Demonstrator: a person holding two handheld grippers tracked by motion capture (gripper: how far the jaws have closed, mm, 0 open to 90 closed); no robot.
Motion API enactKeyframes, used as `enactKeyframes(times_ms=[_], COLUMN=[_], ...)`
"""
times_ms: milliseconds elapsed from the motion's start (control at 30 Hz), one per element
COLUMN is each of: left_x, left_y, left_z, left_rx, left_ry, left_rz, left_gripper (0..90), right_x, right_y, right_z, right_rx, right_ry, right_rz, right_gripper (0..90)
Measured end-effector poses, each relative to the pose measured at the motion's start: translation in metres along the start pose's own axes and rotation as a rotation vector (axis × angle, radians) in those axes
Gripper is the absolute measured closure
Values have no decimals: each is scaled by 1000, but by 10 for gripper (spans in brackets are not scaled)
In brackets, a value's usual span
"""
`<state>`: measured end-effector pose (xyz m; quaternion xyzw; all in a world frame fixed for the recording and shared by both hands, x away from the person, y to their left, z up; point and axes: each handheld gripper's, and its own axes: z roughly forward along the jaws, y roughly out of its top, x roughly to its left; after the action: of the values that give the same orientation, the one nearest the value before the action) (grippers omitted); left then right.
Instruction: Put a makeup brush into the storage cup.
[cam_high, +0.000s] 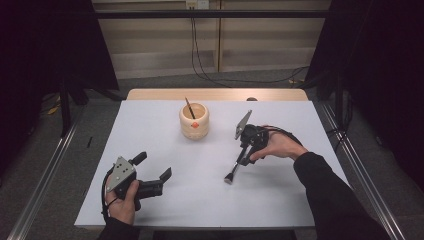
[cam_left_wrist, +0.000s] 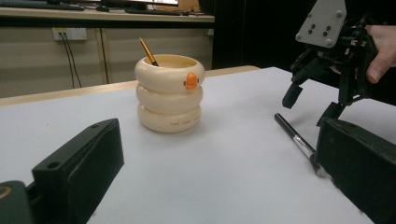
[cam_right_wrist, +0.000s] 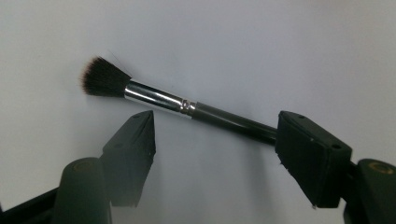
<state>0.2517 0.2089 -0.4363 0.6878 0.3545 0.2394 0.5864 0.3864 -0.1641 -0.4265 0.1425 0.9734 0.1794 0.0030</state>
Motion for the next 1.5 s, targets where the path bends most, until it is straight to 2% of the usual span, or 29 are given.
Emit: enactKeyframes(times_ms=[67, 167, 200, 267, 467, 633, 733, 767, 833, 933, 1100, 1200, 1267, 1433, 1500], left_x=[0, -1, -1, -1, 0, 0, 0, 0, 0, 1, 1, 1, 0, 1, 1], left_y=[0, 0, 0, 0, 0, 0, 0, 0, 0, 0, 0, 0, 0, 0, 0], left_z=[0, 1, 1, 1, 1, 1, 0, 0, 0, 0, 0, 0, 0, 0, 0], left_rx=[5, 7, 5, 8, 13, 14, 12, 10, 12, 12, 14, 9, 7, 8, 9], left_ry=[8, 3, 1, 0, 6, 7, 9, 0, 5, 4, 4, 1, -1, 1, 2], left_rz=[5, 15, 14, 13, 10, 9, 8, 5, 10, 12, 9, 3, 0, 3, 5], left_gripper=[11, 11, 11, 11, 11, 10, 10, 10, 10, 10, 10, 11, 10, 10, 10], right_x=[1, -1, 0, -1, 1, 0, 2, 1, 3, 2, 3, 2, 1, 1, 0], right_y=[1, 4, 5, 7, 10, 10, 10, 10, 10, 9, 10, 9, 7, 7, 7], right_z=[1, 2, 2, 4, 12, 19, 21, 22, 25, 29, 28, 29, 32, 31, 30], right_rx=[12, -2, 5, -10, 23, 33, 44, 42, 60, 64, 63, 73, 90, 79, 76], right_ry=[0, -1, 0, -1, -3, 2, -10, -10, -4, -2, 9, 12, 16, 15, 19], right_rz=[8, -26, -15, -48, -47, -77, -50, -71, -61, -87, -86, -84, -99, -86, -103], right_gripper=[272, 263, 256, 251, 232, 232, 215, 216, 220, 221, 274, 360, 377, 483, 538])
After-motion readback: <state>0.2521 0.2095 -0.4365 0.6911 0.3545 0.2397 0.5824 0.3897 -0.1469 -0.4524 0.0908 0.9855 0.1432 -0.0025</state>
